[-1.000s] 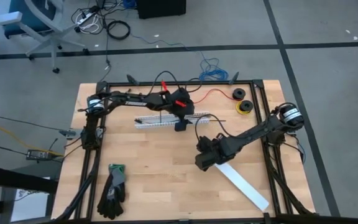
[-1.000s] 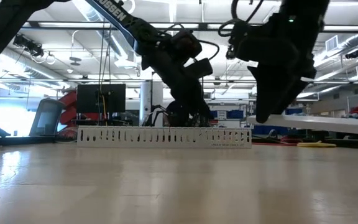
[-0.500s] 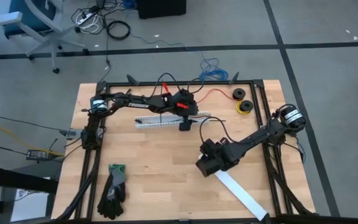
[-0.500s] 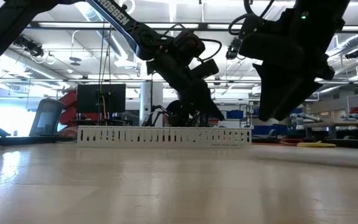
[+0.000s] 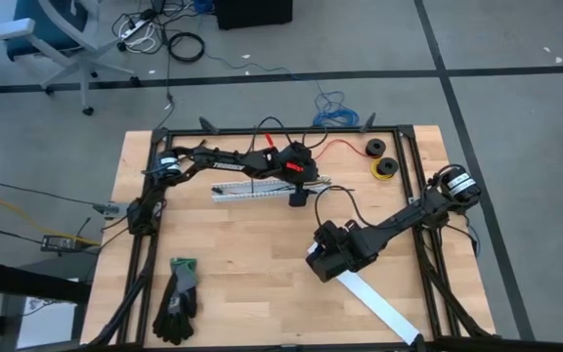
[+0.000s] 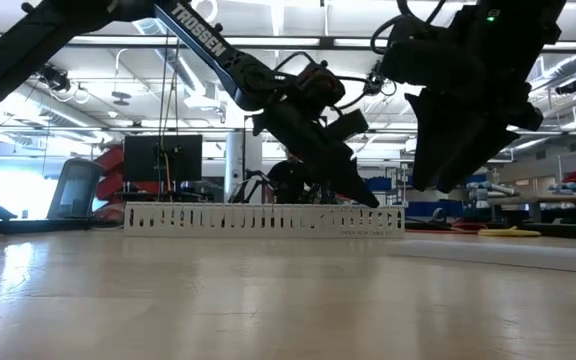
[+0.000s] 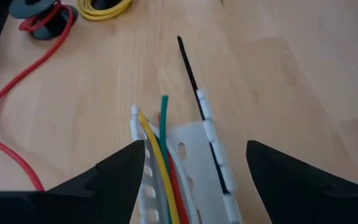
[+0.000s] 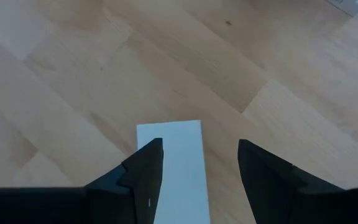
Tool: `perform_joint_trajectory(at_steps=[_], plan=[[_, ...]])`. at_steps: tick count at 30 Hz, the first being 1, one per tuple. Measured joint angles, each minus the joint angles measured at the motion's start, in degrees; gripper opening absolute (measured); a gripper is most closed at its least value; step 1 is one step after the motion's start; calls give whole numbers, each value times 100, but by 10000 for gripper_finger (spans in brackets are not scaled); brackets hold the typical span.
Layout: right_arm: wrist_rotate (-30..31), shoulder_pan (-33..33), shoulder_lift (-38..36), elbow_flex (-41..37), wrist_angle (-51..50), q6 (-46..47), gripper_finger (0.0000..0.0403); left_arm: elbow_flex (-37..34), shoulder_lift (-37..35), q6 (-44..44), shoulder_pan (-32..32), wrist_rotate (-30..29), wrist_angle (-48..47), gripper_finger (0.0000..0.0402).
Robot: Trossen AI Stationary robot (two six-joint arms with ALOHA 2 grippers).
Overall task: Ziptie cables
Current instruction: Close the cable duct with the cable duct lid
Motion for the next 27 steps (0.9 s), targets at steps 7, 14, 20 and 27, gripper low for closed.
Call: perform_joint_trajectory(at_steps=[7, 14, 20, 27], plan=[[17, 115, 0, 0, 43, 153, 192, 158, 184, -4, 39, -47, -2, 292], [17, 195, 2, 0, 76, 317, 192, 154, 319, -1, 39, -98, 69, 292], [46, 208, 2, 0, 87, 359, 192, 151, 319, 18, 42, -97, 126, 274], [109, 239, 2, 1, 39, 239, 192, 123, 287, 206, 43, -29, -209, 217]])
